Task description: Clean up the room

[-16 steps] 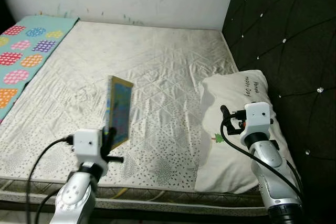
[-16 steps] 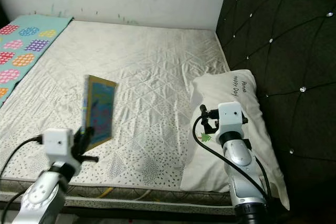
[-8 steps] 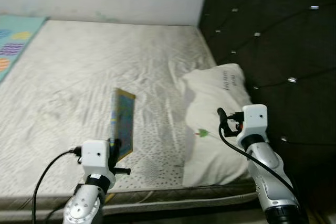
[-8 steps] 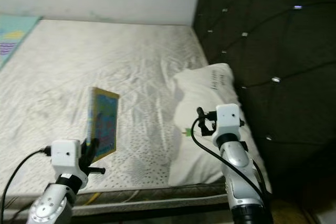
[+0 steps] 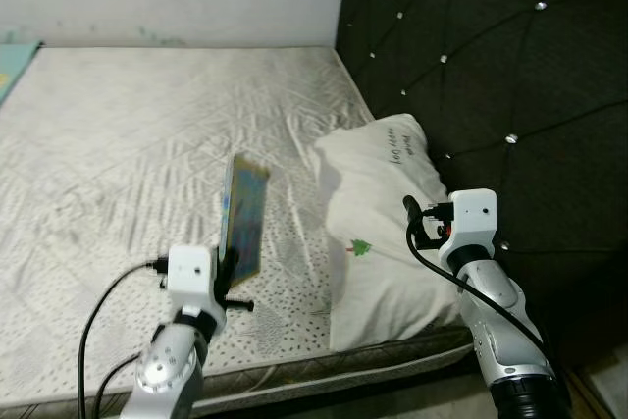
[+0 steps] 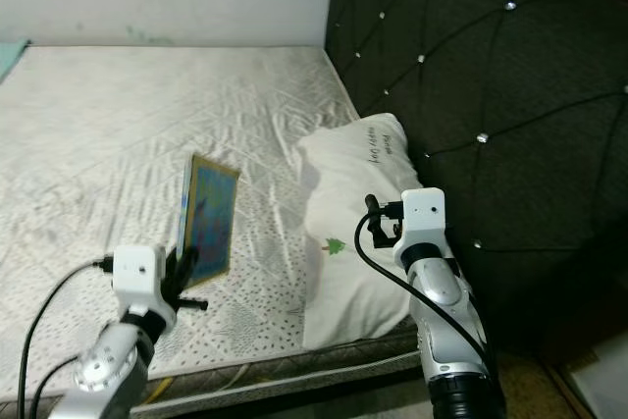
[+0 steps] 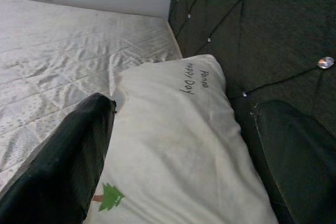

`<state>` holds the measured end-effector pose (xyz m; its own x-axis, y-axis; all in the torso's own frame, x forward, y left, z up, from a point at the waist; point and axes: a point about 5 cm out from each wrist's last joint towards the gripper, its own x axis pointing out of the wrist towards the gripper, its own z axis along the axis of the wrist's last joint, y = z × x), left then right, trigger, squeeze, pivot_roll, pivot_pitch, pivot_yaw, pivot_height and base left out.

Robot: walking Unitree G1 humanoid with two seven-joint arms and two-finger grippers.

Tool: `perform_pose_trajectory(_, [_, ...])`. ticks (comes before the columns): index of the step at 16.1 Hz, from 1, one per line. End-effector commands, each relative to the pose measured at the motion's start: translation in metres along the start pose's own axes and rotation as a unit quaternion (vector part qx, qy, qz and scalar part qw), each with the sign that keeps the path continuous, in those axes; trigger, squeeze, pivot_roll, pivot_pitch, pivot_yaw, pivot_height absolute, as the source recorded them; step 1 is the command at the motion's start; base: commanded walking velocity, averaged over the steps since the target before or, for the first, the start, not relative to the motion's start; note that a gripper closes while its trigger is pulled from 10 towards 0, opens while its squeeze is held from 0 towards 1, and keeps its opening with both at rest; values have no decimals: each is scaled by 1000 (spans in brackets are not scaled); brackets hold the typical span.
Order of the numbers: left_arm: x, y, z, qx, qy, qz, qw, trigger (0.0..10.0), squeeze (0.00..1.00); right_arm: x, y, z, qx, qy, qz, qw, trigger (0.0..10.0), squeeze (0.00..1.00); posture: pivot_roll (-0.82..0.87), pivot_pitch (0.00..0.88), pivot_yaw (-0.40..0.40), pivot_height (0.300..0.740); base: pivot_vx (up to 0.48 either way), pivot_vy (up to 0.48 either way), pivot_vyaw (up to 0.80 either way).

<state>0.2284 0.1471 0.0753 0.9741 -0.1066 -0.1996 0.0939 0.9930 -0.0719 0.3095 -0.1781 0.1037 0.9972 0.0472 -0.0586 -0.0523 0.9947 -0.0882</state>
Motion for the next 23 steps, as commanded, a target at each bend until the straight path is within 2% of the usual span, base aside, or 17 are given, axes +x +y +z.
perform_pose_trajectory(1, [2, 5, 9, -10, -27, 24, 999, 10000, 0, -1, -6, 3, 2, -8, -7, 1000, 10000, 0, -115, 0, -51, 740, 0, 0, -800])
perform_pose_trajectory(2, [3, 14, 11, -23, -34, 58, 997, 10000, 0, -1, -4, 2, 0, -6, -2, 1000, 10000, 0, -107, 0, -57, 740, 0, 0, 0])
perform_pose_trajectory(4, [2, 15, 13, -21, -38, 67, 997, 10000, 0, 2, 1, 2, -5, -5, 8, 1000, 10000, 0, -95, 0, -62, 740, 0, 0, 0])
perform_pose_trajectory(7, [-1, 12, 12, -21, -39, 59, 997, 10000, 0, 5, 6, 5, 0, -11, 13, 1000, 10000, 0, -91, 0, -59, 740, 0, 0, 0])
perform_pose_trajectory(12, [-3, 13, 11, -43, -34, 56, 997, 10000, 0, 0, 4, 0, -1, -7, 7, 1000, 10000, 0, -94, 0, -50, 740, 0, 0, 0])
perform_pose_trajectory(15, [-2, 8, 16, -71, -34, 20, 997, 10000, 0, 1, 4, 3, 8, -9, 3, 1000, 10000, 0, -93, 0, -43, 740, 0, 0, 0])
perform_pose_trajectory(19, [4, 6, 20, -73, -39, 16, 996, 10000, 0, 2, 8, 8, 34, -18, 24, 999, 10000, 0, -101, 0, -50, 740, 0, 0, 0])
perform_pose_trajectory(23, [6, 8, 21, -90, -46, 24, 995, 10000, 0, 3, 12, 9, 37, -19, 47, 998, 10000, 0, -101, 0, -68, 740, 0, 0, 0])
